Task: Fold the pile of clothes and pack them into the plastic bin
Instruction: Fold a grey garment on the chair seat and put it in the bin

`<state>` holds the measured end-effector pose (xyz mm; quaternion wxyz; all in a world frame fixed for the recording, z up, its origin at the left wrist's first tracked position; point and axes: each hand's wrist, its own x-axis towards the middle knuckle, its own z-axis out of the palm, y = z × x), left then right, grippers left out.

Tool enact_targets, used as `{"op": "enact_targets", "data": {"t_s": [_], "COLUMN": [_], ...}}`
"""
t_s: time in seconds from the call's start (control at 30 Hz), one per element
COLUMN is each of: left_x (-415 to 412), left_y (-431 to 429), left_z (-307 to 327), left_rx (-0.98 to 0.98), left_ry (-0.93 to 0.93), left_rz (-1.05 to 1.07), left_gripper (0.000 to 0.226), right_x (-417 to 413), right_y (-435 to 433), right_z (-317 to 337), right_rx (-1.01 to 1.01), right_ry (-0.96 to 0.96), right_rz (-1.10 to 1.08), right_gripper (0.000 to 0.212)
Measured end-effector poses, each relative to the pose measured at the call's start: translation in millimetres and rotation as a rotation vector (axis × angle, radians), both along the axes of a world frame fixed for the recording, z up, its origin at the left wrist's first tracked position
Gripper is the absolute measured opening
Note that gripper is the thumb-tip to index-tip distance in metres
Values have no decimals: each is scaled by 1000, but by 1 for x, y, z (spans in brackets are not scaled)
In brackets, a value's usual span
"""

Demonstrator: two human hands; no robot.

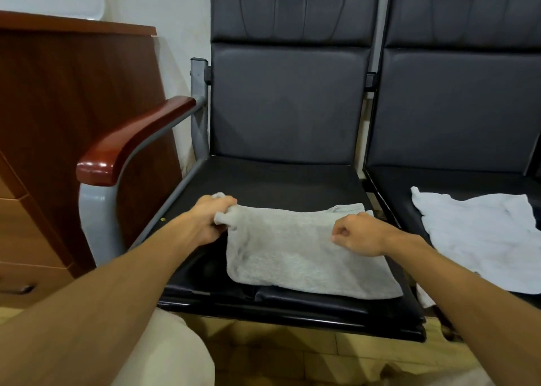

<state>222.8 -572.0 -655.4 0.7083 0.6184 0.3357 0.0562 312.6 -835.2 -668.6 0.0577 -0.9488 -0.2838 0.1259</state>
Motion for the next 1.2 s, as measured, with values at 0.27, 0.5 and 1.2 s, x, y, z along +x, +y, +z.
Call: {"op": "enact_targets", "data": {"t_s": [0.27,0.5,1.2], "left_x": [37,70,15], "left_y": [-82,-157,-102], "left_z": [10,-11,-40], "left_rx": [-10,335,1258], "left_ry": [-173,-166,106], "left_rz": [-144,-439,-1190], "left_gripper": [8,8,42], "right_x": [8,14,-2], "right_y": [-70,-95,-49], "right_z": [11,10,13], "right_rx": [197,218,142], "right_ry": [-59,-33,126], "right_rz": [-240,-289,-353], "right_gripper": [26,32,23]}}
